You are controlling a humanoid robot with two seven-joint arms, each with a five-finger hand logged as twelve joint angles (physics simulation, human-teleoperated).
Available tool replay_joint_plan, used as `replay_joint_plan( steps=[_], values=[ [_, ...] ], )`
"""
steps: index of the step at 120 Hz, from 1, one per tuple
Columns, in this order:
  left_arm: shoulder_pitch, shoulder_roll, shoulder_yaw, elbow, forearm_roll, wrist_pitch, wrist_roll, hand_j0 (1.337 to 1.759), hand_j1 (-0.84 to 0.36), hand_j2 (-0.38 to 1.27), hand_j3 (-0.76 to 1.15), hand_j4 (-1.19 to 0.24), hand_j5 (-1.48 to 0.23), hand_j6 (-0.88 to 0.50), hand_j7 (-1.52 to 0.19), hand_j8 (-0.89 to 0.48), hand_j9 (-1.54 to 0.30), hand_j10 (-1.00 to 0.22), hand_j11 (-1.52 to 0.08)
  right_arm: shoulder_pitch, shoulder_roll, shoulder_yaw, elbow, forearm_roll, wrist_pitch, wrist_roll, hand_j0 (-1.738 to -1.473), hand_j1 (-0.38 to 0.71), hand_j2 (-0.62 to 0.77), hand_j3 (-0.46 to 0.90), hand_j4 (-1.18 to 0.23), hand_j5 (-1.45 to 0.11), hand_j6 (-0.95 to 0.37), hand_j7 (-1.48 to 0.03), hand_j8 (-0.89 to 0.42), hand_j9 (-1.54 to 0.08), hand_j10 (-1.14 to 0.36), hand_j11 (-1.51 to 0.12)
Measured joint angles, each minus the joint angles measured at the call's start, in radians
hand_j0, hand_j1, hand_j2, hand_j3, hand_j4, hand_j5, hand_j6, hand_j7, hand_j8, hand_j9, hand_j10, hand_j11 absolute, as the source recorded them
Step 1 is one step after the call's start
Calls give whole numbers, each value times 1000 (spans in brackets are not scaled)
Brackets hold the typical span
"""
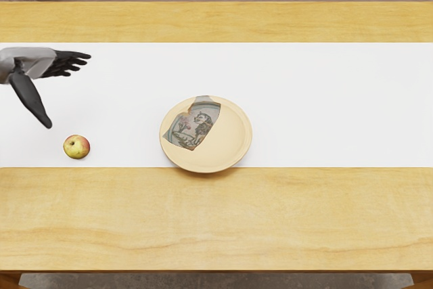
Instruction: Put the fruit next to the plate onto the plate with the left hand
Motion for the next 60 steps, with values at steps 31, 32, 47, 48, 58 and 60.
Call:
replay_joint_plan(
  steps=[31,32,47,48,58,60],
  values=[
    [-24,1,-3,-2,-207,0,246,1658,349,1,0,-4,-1,-5,0,-5,0,-4,0,-1,0,0,0,0,0,0,-1658,-333,-3,0,-13,-17,-13,-17,-13,-17,-13,-17],
    [-28,0,-3,-2,-209,0,255,1658,349,1,0,-5,-1,-5,0,-5,0,-4,0,-1,0,1,0,0,0,0,-1658,-333,-3,0,-13,-17,-13,-17,-13,-17,-13,-17],
    [-110,-32,-9,-22,-200,0,489,1658,349,1,0,-4,-1,-5,0,-5,0,-3,0,0,0,1,0,0,1,0,-1658,-333,-3,0,-13,-17,-13,-17,-13,-17,-13,-17],
    [-113,-34,-9,-29,-194,0,502,1658,349,1,0,-4,-1,-5,0,-4,0,-3,0,1,0,1,0,0,1,0,-1658,-333,-3,0,-13,-17,-13,-17,-13,-17,-13,-17],
    [-124,-37,-12,-155,-94,0,591,1658,349,0,0,-4,-1,-5,0,-5,0,-3,0,1,0,2,0,0,1,0,-1658,-333,-3,0,-13,-17,-13,-17,-13,-17,-13,-17],
    [-124,-38,-13,-178,-74,0,601,1658,349,0,0,-4,-1,-5,0,-5,0,-3,0,1,0,2,0,0,1,0,-1658,-333,-3,0,-13,-17,-13,-17,-13,-17,-13,-17]
  ],
)
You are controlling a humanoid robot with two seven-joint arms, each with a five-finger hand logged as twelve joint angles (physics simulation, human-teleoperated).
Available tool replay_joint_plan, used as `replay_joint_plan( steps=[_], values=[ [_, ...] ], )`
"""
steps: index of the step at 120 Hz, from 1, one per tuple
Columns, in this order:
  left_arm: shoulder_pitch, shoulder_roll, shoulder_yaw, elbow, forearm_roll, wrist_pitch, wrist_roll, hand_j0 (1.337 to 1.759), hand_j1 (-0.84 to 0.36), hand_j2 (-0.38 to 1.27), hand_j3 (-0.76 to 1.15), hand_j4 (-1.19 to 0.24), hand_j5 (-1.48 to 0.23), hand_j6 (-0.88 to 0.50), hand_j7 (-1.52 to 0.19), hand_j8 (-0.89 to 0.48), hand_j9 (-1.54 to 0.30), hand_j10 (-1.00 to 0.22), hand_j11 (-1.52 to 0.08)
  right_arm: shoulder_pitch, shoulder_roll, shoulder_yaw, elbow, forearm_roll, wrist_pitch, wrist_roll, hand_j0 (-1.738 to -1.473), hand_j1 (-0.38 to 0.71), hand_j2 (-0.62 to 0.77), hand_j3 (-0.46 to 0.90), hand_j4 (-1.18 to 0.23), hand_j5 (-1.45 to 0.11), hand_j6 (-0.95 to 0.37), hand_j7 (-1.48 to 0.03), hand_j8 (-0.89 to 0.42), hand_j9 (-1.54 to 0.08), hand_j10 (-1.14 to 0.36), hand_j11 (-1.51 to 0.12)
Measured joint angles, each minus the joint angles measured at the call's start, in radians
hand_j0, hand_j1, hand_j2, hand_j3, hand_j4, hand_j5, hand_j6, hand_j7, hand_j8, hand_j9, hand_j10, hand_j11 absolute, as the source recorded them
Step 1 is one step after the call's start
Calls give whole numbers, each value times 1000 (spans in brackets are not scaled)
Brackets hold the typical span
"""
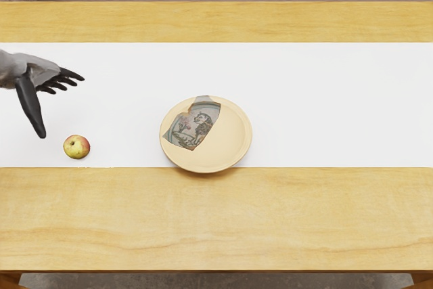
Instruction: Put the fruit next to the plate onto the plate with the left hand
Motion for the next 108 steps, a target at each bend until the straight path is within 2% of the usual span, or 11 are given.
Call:
replay_joint_plan(
  steps=[16,36,50,61,76,82,90,108],
  values=[
    [16,10,-1,-195,158,0,44,1658,349,0,0,-4,-1,-6,0,-5,0,-4,0,0,0,1,-1,0,0,0,-1658,-333,-3,0,-13,-17,-13,-17,-13,-17,-13,-17],
    [62,1,3,-289,348,17,58,1658,349,0,0,-5,-1,-7,0,-6,0,-4,0,2,0,1,-1,0,0,0,-1658,-333,-3,0,-13,-17,-13,-17,-13,-17,-13,-17],
    [77,0,5,-329,444,104,60,1658,349,1,0,-5,-1,-7,0,-6,0,-4,0,2,0,1,-1,0,0,0,-1658,-333,-3,0,-13,-17,-13,-17,-13,-17,-13,-17],
    [152,-39,7,-347,509,197,61,1658,349,1,0,-5,-1,-7,0,-6,0,-5,0,2,0,0,-1,0,0,0,-1658,-333,-3,0,-13,-17,-13,-17,-13,-17,-13,-17],
    [165,-61,7,-355,580,295,61,1658,349,1,0,-5,-1,-7,-1,-6,0,-5,0,2,0,0,0,0,0,0,-1658,-333,-3,0,-13,-17,-13,-17,-13,-17,-13,-17],
    [197,-65,8,-356,604,328,61,1658,349,1,0,-5,-1,-7,-1,-7,0,-5,0,2,0,0,1,0,0,0,-1658,-333,-3,0,-13,-17,-13,-17,-13,-17,-13,-17],
    [260,-121,8,-357,671,371,61,1658,349,2,0,-5,-1,-7,-1,-7,0,-5,0,2,0,0,1,0,0,0,-1658,-333,-3,0,-13,-17,-13,-17,-13,-17,-13,-17],
    [300,-136,8,-359,790,437,61,1658,349,2,0,-5,-1,-7,-1,-6,0,-5,0,2,0,0,2,0,0,0,-1658,-333,-3,0,-13,-17,-13,-17,-13,-17,-13,-17]
  ],
)
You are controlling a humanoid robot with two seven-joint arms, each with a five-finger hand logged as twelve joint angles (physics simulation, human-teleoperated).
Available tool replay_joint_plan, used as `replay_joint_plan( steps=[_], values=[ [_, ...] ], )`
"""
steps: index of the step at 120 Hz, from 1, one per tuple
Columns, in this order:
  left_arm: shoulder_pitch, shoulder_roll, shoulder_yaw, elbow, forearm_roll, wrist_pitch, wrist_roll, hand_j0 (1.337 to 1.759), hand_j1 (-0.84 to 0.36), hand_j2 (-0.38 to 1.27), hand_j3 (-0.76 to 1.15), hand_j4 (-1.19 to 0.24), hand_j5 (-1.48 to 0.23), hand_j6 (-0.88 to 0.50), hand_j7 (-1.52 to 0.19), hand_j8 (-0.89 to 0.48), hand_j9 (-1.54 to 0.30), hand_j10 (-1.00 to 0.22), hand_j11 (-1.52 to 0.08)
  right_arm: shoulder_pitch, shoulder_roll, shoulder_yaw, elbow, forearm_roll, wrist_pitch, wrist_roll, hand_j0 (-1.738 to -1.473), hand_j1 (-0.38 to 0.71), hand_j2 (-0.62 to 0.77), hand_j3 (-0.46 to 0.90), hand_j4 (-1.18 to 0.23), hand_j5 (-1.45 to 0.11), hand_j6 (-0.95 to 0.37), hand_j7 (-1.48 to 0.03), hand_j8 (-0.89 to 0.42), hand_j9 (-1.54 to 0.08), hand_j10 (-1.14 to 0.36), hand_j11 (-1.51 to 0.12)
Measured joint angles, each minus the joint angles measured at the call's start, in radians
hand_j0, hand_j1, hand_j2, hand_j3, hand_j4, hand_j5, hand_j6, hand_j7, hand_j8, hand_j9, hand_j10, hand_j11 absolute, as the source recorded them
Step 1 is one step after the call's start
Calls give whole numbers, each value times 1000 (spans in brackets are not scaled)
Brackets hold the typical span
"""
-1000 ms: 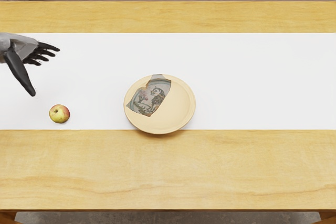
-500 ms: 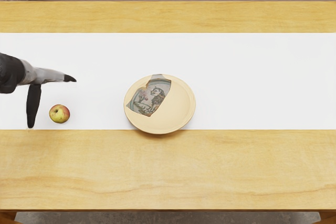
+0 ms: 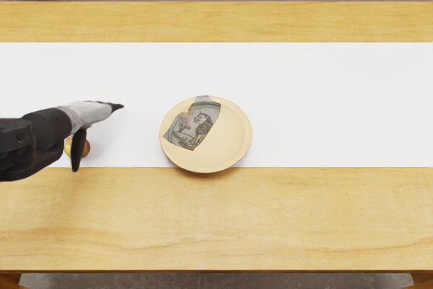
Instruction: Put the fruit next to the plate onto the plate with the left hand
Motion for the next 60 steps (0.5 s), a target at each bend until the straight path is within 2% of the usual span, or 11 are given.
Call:
replay_joint_plan(
  steps=[33,60],
  values=[
    [44,0,13,0,35,28,0,1658,247,20,0,-92,-114,-94,-113,-94,-113,-92,-113,0,0,0,0,0,0,0,-1658,-333,-3,0,-13,-17,-13,-17,-13,-17,-13,-17],
    [48,24,17,2,37,55,0,1658,125,41,0,-195,-246,-197,-246,-196,-245,-194,-245,0,0,0,0,0,0,0,-1658,-333,-3,0,-13,-17,-13,-17,-13,-17,-13,-17]
  ],
)
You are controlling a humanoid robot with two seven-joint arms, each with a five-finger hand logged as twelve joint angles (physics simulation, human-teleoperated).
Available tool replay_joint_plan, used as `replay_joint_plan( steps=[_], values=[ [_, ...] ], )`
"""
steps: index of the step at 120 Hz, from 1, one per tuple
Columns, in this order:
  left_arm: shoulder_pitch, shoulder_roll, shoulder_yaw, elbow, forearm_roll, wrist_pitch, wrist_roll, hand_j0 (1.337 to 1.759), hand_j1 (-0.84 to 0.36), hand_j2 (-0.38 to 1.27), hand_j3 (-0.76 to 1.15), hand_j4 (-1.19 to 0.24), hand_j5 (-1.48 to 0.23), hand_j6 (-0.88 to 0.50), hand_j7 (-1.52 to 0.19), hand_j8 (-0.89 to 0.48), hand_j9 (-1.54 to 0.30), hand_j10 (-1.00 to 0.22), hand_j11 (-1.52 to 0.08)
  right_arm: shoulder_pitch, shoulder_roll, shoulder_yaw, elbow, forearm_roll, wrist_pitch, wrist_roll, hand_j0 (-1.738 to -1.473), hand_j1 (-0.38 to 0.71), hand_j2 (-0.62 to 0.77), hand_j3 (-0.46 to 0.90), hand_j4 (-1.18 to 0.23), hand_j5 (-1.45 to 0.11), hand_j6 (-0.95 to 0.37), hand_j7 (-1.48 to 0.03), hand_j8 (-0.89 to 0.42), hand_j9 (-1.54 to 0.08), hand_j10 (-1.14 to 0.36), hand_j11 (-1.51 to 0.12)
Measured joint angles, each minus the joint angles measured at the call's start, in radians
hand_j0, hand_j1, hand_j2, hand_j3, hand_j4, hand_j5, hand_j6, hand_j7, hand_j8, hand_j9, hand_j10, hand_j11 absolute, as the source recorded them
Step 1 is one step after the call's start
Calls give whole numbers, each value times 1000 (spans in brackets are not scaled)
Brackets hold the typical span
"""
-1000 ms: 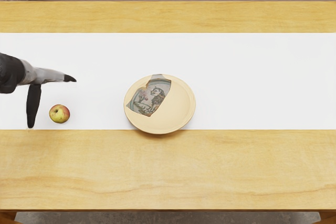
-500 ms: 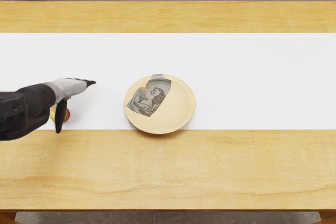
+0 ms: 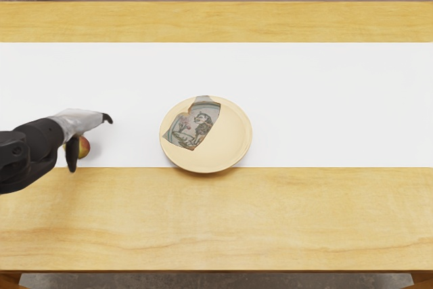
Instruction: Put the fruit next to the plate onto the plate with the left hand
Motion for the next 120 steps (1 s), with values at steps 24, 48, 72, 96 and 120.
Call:
replay_joint_plan(
  steps=[24,48,72,96,120],
  values=[
    [0,25,7,0,1,31,0,1658,56,53,0,-253,-322,-255,-322,-255,-321,-252,-321,0,0,1,0,0,0,0,-1658,-333,-3,0,-13,-17,-13,-17,-13,-17,-13,-17],
    [5,56,12,-32,2,61,0,1658,27,58,0,-277,-353,-278,-353,-278,-352,-276,-352,0,0,1,0,0,0,0,-1658,-333,-3,0,-13,-17,-13,-17,-13,-17,-13,-17],
    [35,79,12,-88,17,78,0,1658,18,61,0,-286,-364,-288,-364,-288,-364,-286,-363,0,0,1,0,0,0,0,-1658,-333,-3,0,-13,-17,-13,-17,-13,-17,-13,-17],
    [51,89,13,-97,51,96,0,1658,-3,65,0,-304,-387,-305,-387,-305,-386,-303,-386,0,0,1,1,0,0,0,-1658,-333,-3,0,-13,-17,-13,-17,-13,-17,-13,-17],
    [54,102,13,-97,62,107,0,1658,-62,75,0,-353,-451,-354,-451,-354,-450,-352,-450,0,0,1,1,0,0,0,-1658,-333,-3,0,-13,-17,-13,-17,-13,-17,-13,-17]
  ],
)
